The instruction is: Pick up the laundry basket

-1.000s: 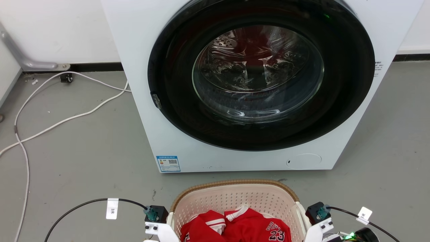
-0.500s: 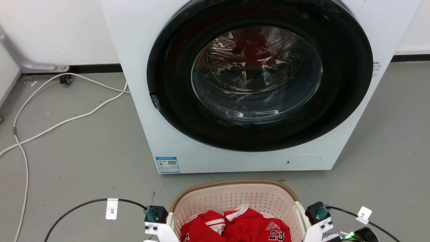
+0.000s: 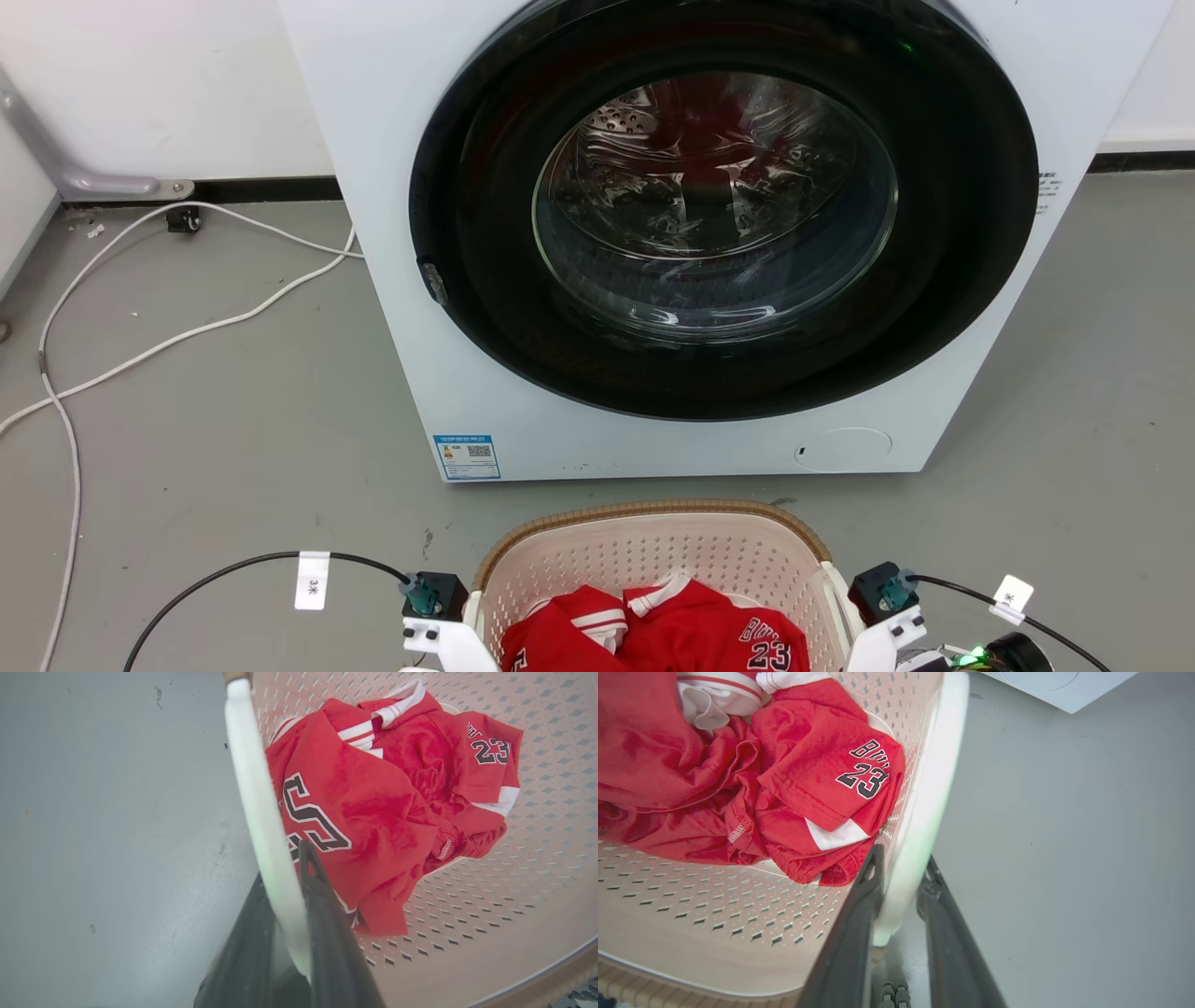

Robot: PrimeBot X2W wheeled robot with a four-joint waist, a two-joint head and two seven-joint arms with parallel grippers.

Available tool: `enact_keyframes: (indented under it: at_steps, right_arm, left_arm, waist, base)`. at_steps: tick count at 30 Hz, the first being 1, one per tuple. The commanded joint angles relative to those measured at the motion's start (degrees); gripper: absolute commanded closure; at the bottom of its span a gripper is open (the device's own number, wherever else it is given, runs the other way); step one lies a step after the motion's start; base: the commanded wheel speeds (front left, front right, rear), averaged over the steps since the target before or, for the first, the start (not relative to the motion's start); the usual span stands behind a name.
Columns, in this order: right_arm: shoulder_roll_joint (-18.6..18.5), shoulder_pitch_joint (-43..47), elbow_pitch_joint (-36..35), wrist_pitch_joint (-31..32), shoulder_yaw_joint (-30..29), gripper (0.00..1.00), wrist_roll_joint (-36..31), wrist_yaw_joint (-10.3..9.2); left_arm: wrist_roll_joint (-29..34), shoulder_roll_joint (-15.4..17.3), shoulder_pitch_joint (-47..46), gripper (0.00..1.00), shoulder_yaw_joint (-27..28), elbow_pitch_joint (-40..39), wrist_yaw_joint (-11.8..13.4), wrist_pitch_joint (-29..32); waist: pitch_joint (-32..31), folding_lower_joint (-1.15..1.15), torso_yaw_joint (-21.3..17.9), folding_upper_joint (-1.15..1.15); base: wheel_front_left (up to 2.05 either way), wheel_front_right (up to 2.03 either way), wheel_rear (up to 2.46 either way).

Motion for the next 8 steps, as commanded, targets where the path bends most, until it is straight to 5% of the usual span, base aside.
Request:
enact_keyframes:
  at_steps: [1, 8]
  right_arm:
    - [-0.29, -0.61, 0.22, -0.28, 0.68, 1.00, 0.05, -0.02]
    - [-0.26, -0.70, 0.33, -0.59, 1.22, 1.00, 0.59, -0.02]
  left_arm:
    - [-0.06, 0.41, -0.29, 1.00, -0.29, -0.12, 0.10, -0.27]
    - [-0.33, 0.42, -0.10, 1.00, -0.52, -0.12, 0.10, -0.53]
  waist:
    - [-0.02, 0.00, 0.03, 0.00]
    - [-0.14, 0.00, 0.15, 0.00]
  base:
    - [0.00, 0.00, 0.00]
    - [0.00, 0.00, 0.00]
